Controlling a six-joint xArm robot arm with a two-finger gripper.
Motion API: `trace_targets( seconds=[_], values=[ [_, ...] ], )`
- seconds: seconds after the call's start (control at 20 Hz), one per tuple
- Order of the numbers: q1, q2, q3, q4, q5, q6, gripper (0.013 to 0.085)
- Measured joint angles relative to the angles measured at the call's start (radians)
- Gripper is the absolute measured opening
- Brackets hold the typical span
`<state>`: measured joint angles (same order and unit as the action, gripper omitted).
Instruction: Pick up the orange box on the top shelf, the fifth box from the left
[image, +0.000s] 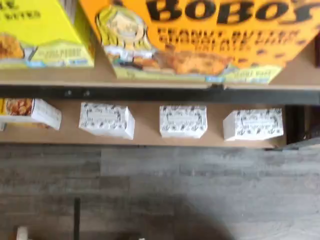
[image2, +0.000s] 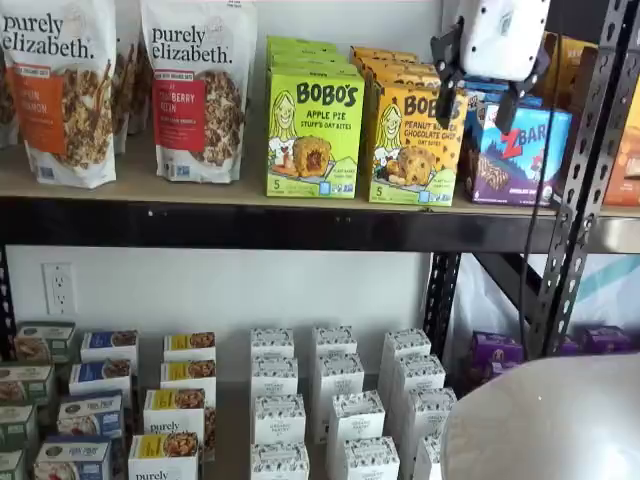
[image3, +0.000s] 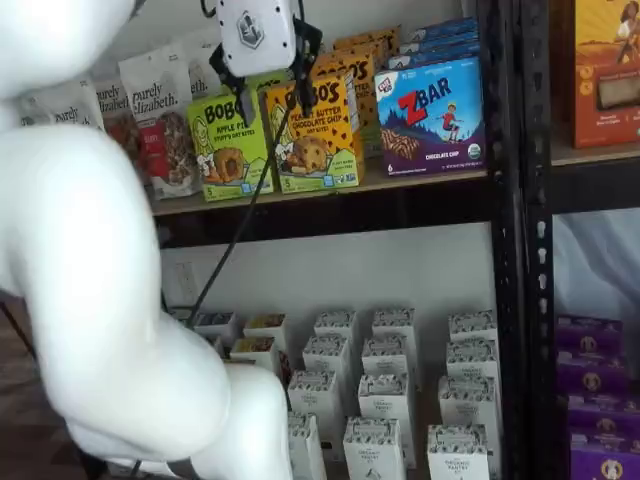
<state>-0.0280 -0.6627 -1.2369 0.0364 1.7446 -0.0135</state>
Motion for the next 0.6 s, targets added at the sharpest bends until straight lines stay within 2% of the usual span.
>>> trace_targets(
  seconds=[0.2,0.4,0.6],
  values=[
    [0.004,0.062,-0.044,-0.001,-0.045,0.003,0.0850],
    [-0.004,0.115,-0.089,0.021,-0.066,-0.003,0.0850],
    [0.004,0.154,-0.126,0.016,-0.071,0.004,0.0850]
  ],
)
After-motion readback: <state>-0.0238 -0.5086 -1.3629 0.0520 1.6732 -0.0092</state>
